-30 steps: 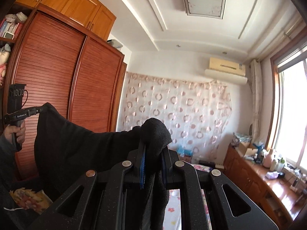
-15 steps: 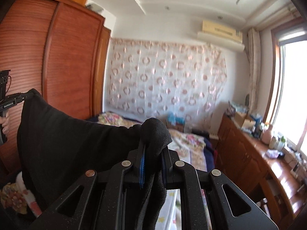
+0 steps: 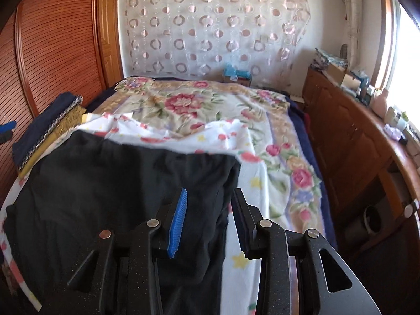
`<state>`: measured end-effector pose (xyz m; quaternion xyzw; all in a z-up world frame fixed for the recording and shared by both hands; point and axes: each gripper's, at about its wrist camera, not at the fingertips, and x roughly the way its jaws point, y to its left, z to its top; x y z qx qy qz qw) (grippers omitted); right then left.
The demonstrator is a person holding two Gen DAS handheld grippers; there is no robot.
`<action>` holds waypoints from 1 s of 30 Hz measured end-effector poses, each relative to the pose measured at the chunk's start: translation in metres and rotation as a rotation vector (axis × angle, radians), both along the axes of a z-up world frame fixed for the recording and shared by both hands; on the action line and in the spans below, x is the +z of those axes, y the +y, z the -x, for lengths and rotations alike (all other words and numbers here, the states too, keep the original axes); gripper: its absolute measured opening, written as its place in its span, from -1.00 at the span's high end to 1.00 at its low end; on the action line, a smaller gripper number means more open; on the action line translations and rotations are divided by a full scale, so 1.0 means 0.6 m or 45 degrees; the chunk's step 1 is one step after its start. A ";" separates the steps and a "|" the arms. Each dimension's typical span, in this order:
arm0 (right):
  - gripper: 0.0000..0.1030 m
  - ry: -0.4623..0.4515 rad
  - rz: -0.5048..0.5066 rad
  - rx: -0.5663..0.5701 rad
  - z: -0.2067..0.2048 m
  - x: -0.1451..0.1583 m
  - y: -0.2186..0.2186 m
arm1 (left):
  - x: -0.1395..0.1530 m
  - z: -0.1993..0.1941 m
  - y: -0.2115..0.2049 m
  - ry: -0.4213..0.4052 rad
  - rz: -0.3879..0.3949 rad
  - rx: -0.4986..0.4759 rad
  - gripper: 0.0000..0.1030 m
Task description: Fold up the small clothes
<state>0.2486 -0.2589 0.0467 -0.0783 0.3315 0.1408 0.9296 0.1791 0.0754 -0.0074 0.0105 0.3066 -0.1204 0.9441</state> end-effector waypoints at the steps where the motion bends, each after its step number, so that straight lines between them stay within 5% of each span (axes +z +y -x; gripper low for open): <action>1: 0.30 0.010 -0.022 0.002 0.005 -0.004 -0.011 | -0.013 0.006 -0.002 0.021 -0.007 0.005 -0.54; 4: 0.29 0.052 -0.093 0.002 0.015 -0.012 -0.082 | -0.047 0.011 -0.005 0.099 -0.001 0.006 -0.55; 9: 0.29 0.126 -0.127 -0.017 -0.011 -0.076 -0.099 | -0.109 -0.002 -0.007 0.245 -0.005 0.020 -0.55; 15: 0.30 0.178 -0.148 -0.047 -0.036 -0.079 -0.106 | -0.151 -0.003 -0.009 0.333 -0.005 0.041 -0.55; 30: 0.18 0.164 -0.087 -0.045 -0.047 -0.105 -0.091 | -0.161 -0.006 -0.019 0.346 -0.055 0.052 -0.64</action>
